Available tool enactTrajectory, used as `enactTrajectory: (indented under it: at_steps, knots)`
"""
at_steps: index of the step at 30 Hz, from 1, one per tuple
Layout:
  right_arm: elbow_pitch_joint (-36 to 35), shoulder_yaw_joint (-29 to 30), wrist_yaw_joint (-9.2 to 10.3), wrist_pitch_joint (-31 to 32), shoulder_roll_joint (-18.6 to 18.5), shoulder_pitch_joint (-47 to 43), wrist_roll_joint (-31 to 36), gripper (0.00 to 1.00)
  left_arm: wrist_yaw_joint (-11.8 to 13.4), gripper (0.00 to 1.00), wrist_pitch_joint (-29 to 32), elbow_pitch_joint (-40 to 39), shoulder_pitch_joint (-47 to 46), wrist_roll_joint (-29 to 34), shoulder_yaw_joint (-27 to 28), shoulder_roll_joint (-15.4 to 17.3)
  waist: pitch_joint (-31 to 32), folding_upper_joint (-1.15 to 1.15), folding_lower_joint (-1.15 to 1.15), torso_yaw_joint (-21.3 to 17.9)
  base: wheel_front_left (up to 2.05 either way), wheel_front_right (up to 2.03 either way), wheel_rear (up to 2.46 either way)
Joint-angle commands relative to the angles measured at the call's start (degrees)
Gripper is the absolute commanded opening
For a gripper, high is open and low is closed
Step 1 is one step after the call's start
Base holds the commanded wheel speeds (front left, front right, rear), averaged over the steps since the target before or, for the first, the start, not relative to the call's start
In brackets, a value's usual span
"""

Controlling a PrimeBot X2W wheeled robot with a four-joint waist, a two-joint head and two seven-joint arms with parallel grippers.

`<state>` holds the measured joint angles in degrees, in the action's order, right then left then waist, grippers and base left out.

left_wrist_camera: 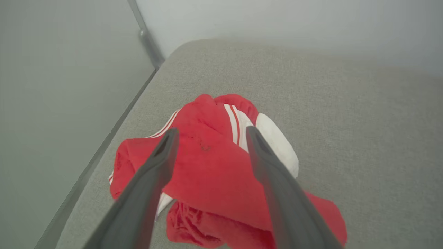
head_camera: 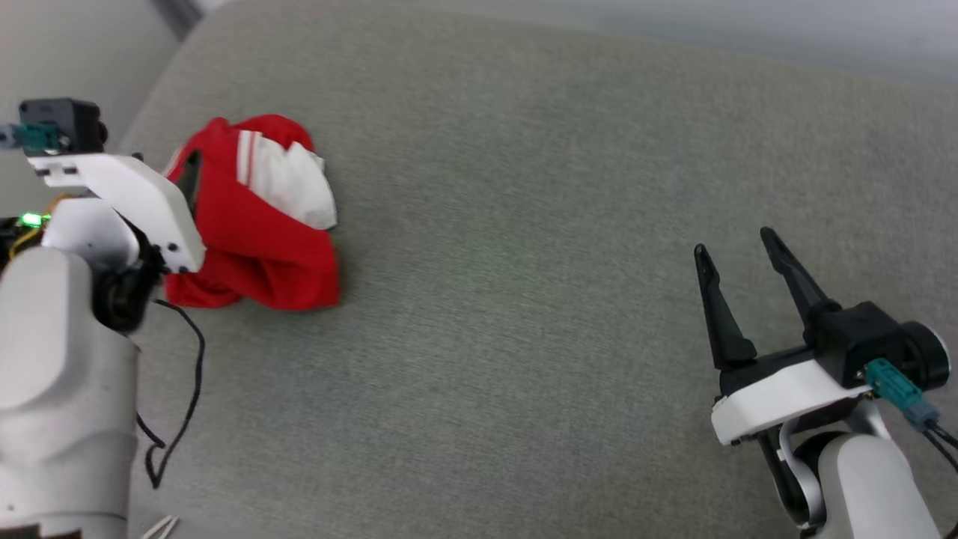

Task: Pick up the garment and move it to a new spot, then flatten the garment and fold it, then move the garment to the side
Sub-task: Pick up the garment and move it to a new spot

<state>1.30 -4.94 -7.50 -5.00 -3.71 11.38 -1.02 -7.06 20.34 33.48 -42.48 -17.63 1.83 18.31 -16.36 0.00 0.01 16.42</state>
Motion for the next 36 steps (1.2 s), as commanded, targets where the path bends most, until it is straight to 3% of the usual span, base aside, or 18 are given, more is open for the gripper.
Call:
enactTrajectory:
  at_steps: [1,7,12,17,18,19,20,26,30,36]
  knots:
    - [-0.37,-0.12,0.02,-0.21,-0.29,1.31,0.10,1.00,-0.03,1.00,1.55,1.03,-1.25,-0.78,0.04,0.49,-3.90,0.00,-0.01,-3.59,0.00,0.00,0.00]
    - [0.35,-0.77,0.02,-0.87,-0.20,3.31,-0.43,1.00,-0.25,1.00,13.36,9.58,-4.60,-3.71,-0.28,4.65,-7.28,0.00,-0.01,-6.51,0.00,0.00,0.00]
    - [1.19,-0.86,0.02,-1.21,-0.33,4.12,-0.77,1.00,-0.07,1.00,20.81,16.11,-5.06,-6.25,0.14,5.06,-8.46,0.00,-0.01,-7.50,0.00,0.00,0.00]
    - [1.65,-1.41,0.02,-1.25,-0.28,4.61,-1.42,1.00,0.19,1.00,22.76,19.47,-4.98,-6.84,-0.26,4.68,-8.52,0.00,-0.01,-7.71,0.00,0.00,0.00]
    - [1.79,-1.55,0.02,-1.22,-0.23,4.74,-1.56,1.00,0.03,0.85,22.12,19.56,-5.30,-7.48,-0.15,4.56,-8.39,0.00,-0.01,-7.72,0.00,0.00,0.00]
    - [1.91,-1.73,0.02,-1.24,-0.22,4.85,-1.72,1.00,-0.01,0.25,20.99,19.37,-5.56,-7.46,-0.26,4.63,-8.14,0.00,-0.01,-7.71,0.00,0.00,0.00]
    - [1.97,-1.83,0.02,-1.28,-0.21,4.93,-1.88,1.00,-0.13,0.00,19.75,19.09,-5.72,-7.13,-0.80,4.90,-7.86,0.00,-0.01,-7.66,0.00,0.00,0.00]
    - [2.67,-1.82,0.02,-1.58,-0.18,4.01,-2.25,1.00,-0.34,0.00,8.26,16.95,-7.11,-5.75,-2.81,6.89,-4.67,0.00,-0.01,-6.97,0.00,0.00,0.00]
    - [2.67,-1.18,0.02,-1.56,0.03,2.19,-2.75,1.00,-0.40,0.00,-2.59,14.55,-8.85,-4.08,-4.21,7.56,-1.26,0.00,-0.01,-6.21,0.00,0.00,0.00]
    - [3.08,0.03,0.02,-1.81,0.47,-0.54,-3.77,1.00,-0.43,0.00,-19.59,11.62,-9.66,-2.39,-6.30,5.59,4.89,0.00,-0.01,-5.84,0.00,0.00,0.00]
